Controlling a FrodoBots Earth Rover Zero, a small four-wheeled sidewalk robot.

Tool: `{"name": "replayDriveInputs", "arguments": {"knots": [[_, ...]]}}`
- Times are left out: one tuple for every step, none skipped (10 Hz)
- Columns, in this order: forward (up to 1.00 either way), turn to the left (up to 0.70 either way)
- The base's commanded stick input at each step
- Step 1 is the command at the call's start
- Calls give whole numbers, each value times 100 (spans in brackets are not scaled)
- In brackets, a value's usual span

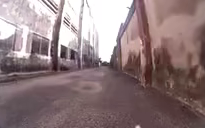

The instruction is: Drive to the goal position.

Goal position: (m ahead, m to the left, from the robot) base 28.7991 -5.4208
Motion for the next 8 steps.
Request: {"name": "replayDriveInputs", "arguments": {"knots": [[62, -7], [62, -11], [62, -17], [62, -5], [62, 0], [62, 0], [62, 0], [62, 0]]}}
